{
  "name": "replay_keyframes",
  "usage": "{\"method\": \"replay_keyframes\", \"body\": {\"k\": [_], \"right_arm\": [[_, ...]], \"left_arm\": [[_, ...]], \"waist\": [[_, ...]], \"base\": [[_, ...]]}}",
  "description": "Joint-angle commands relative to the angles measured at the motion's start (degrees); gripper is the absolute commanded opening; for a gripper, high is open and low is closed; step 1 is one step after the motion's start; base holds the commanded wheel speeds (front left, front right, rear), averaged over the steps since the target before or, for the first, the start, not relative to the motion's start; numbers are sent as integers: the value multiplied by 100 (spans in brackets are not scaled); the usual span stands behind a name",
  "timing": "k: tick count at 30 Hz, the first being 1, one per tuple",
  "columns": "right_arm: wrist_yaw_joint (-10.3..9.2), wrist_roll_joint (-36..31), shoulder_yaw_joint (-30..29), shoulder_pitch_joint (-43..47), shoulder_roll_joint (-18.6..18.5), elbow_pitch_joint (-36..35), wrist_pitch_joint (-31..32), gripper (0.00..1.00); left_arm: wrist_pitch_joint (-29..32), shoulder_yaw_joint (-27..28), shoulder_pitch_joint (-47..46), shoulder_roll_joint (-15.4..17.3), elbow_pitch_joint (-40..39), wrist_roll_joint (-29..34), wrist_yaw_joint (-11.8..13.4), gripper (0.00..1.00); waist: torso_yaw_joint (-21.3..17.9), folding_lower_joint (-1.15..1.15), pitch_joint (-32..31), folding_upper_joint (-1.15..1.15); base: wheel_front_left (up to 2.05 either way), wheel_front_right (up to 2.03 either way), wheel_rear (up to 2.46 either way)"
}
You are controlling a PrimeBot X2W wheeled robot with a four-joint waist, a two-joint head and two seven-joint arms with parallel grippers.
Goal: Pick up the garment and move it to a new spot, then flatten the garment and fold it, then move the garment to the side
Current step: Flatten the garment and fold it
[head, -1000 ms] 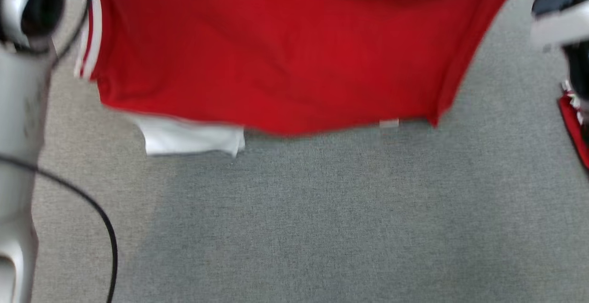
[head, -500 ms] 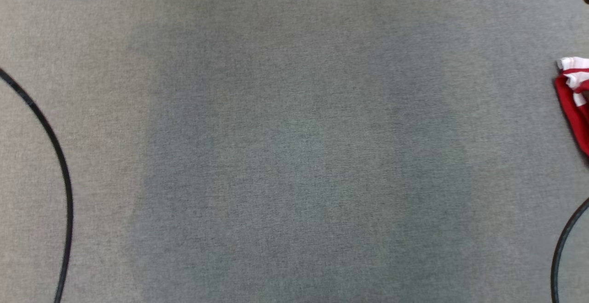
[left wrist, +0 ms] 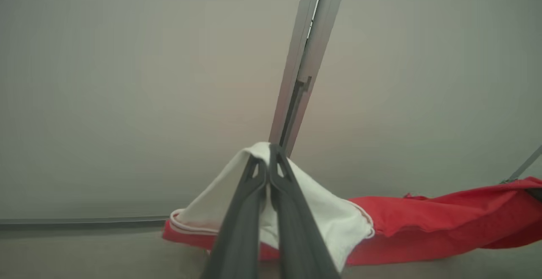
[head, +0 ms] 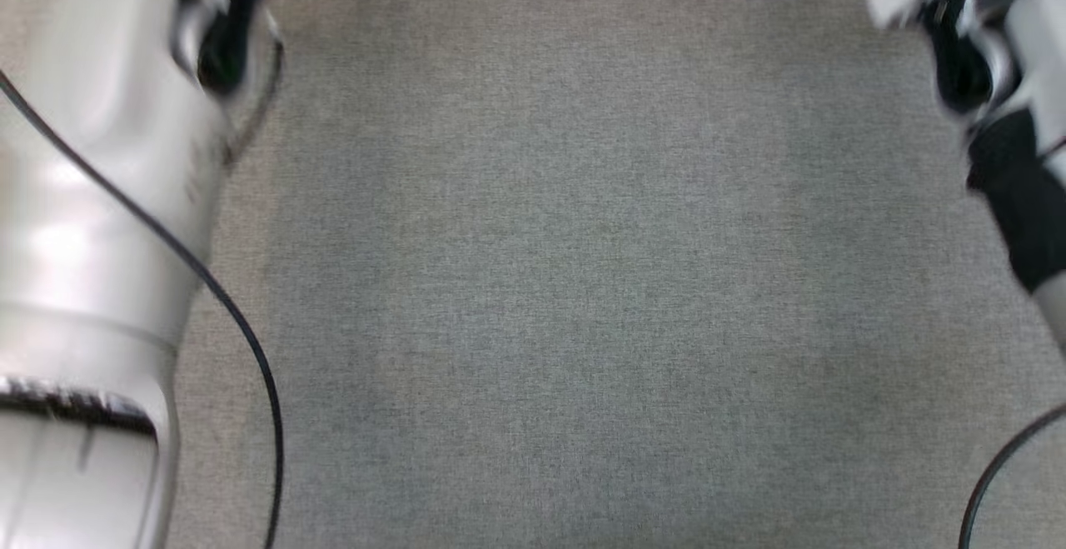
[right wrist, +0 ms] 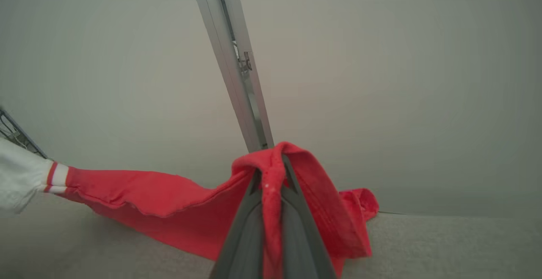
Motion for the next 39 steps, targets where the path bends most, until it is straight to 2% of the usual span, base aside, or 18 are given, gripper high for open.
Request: {"method": "replay_keyframes", "body": {"k": [1,3,6,9,12,15,18,19,25,28,35,39], "right_arm": [[-2,174,104,330,-142,-185,-44,0],[-2,471,260,812,-241,-510,-62,0],[-2,786,425,1562,-408,-1077,-64,0],[-2,882,375,2407,-551,-1677,-61,0],[-2,883,88,3293,-599,-2265,-63,0],[-2,691,-320,4184,-642,-2810,-58,0],[-2,471,-694,5013,-608,-3291,-53,0],[-2,471,-694,5013,-608,-3291,-53,0],[-2,-16,-1234,6294,-606,-3915,-53,0],[-2,-179,-1389,6761,-597,-4203,58,0],[-2,-617,-2064,7969,-422,-5124,755,0],[-2,-784,-2368,8435,-264,-5597,1148,0]], "left_arm": [[-128,-69,320,80,-132,-48,-9,0],[-229,-159,867,87,-386,-244,-10,0],[-352,-171,1699,300,-854,-388,-10,0],[-408,-114,2586,470,-1493,-463,-11,0],[-419,-9,3600,723,-2288,-575,135,0],[-276,71,4599,1022,-3255,-641,485,0],[34,106,5562,1345,-4336,-665,949,0],[34,106,5562,1345,-4336,-665,949,0],[831,79,7195,1848,-6426,-753,1868,0],[1161,30,7781,1999,-7257,-818,2213,0],[1728,-59,8819,2358,-8380,-960,2744,0],[1867,-30,9058,2488,-8595,-1027,2857,0]], "waist": [[33,0,-53,0],[49,0,-122,0],[8,0,-258,0],[-36,0,-449,0],[-71,0,-726,0],[-83,0,-982,0],[-87,0,-1229,0],[-87,0,-1229,0],[-40,0,-1637,0],[-2,0,-1741,0],[126,0,-1849,0],[149,0,-1858,0]], "base": [[0,0,0],[0,0,0],[0,0,0],[0,0,0],[0,0,0],[0,0,0],[0,0,0],[0,0,0],[0,0,0],[0,0,0],[0,0,0],[0,0,0]]}}
